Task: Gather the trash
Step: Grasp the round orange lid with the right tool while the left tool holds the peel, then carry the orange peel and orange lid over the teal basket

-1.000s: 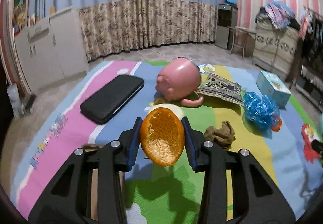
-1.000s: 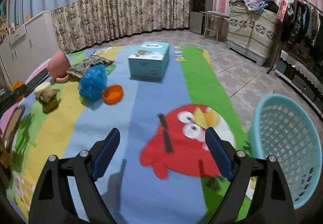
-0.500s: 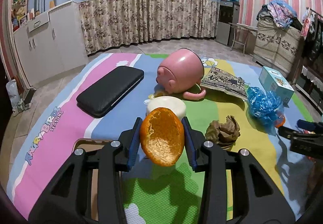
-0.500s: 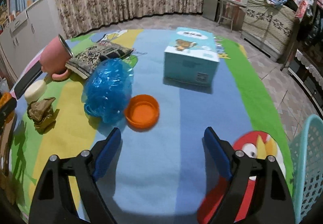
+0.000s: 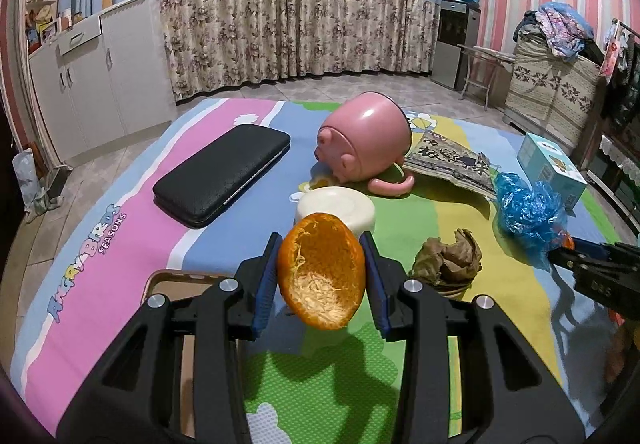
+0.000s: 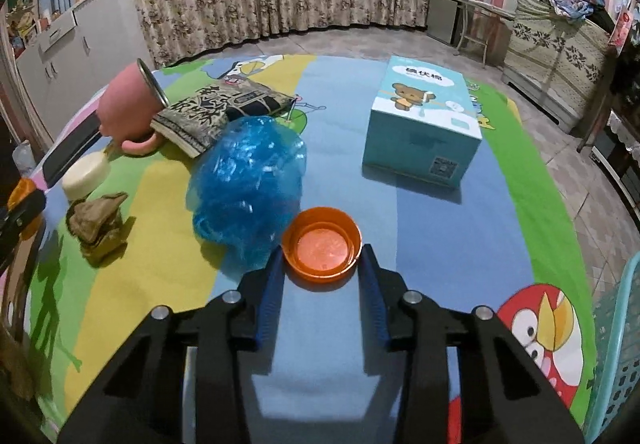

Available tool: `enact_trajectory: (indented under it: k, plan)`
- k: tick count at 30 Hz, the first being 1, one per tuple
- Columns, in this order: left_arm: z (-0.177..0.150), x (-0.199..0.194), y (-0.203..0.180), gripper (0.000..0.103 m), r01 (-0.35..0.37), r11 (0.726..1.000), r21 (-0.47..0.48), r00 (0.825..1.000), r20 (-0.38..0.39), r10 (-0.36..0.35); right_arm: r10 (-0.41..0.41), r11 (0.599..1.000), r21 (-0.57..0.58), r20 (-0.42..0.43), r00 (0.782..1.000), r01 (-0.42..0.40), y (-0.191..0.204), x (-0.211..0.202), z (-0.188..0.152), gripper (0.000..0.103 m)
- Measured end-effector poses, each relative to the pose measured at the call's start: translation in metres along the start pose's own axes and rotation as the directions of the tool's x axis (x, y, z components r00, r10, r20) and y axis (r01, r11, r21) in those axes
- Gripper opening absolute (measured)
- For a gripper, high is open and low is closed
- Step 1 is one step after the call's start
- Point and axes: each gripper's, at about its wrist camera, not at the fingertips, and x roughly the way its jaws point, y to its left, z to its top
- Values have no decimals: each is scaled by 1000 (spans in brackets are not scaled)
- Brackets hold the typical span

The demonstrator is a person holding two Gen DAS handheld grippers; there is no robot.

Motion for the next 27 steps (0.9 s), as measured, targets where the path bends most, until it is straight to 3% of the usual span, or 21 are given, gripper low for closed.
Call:
enact_trajectory:
  k: [6, 16, 27]
  plan:
    - [0, 5, 5, 38, 6, 1000, -14, 1000, -24, -7, -18, 999, 38, 54, 998, 16, -27, -41, -22, 39]
    - [10, -17, -19, 38, -7, 999, 35, 1000, 0, 7, -175, 979, 130, 140, 975, 158, -115, -133, -65, 39]
    - [11, -95, -100, 38, 133, 981, 141, 989, 43, -140, -284, 944, 212, 139, 949, 252, -171, -199, -99, 39]
